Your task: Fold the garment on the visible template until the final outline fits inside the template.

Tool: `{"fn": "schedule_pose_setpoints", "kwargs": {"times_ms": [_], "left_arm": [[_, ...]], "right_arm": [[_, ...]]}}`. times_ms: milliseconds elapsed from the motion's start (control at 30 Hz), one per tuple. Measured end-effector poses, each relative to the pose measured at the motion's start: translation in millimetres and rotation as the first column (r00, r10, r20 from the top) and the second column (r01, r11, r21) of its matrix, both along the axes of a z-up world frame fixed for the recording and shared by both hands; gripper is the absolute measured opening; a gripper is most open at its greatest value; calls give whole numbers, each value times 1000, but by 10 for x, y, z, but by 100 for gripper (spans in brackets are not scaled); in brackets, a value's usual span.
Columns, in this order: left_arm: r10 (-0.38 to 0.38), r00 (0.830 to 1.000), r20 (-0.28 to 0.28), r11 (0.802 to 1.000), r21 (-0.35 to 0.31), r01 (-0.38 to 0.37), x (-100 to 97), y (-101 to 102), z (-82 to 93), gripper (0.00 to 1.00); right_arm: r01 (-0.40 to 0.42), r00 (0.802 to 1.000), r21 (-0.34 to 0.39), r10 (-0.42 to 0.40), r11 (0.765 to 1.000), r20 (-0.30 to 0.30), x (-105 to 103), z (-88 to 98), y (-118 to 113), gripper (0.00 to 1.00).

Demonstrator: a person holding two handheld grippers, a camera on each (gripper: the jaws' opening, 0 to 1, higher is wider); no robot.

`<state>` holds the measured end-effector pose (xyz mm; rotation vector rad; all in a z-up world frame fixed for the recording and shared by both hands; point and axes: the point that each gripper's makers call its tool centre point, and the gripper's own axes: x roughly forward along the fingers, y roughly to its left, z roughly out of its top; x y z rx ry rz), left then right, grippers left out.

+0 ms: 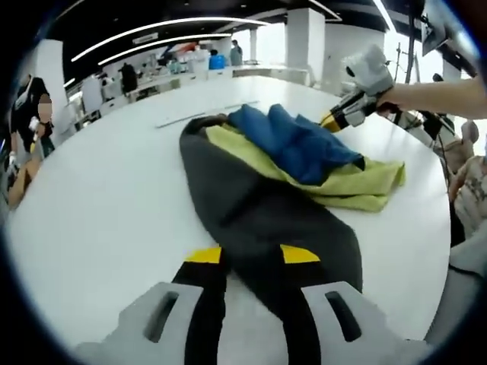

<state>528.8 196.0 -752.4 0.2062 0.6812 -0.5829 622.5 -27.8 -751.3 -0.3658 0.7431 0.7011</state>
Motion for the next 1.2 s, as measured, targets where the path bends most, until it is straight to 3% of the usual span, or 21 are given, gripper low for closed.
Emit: {"fn": "schedule_pose_setpoints", "kwargs": {"times_ms": [67,367,567,733,1033,1200], "left_arm": [[6,1000,-9,1000,13,-6,12,12,-6,1],[35,999,-18,999,34,-34,25,97,18,0],[71,997,-6,994,82,-70,22,271,36,0],[90,996,15,990,106,-91,46,366,94,0],[172,985,-6,974,149,-169,87,600,23,0],[210,978,12,960,187,-209,128,751,35,0]], "right_arm": [[-1,1000,-28,2,1000,10,0,0,-55,0],[68,998,-50,-67,996,20,-1,37,-376,0],[118,993,-67,-119,991,4,-65,41,-598,0],[164,986,-59,-163,985,24,-85,133,-716,0],[268,962,-21,-267,963,52,-51,287,-916,0],[327,943,4,-326,945,73,-36,362,-1047,0]]}}
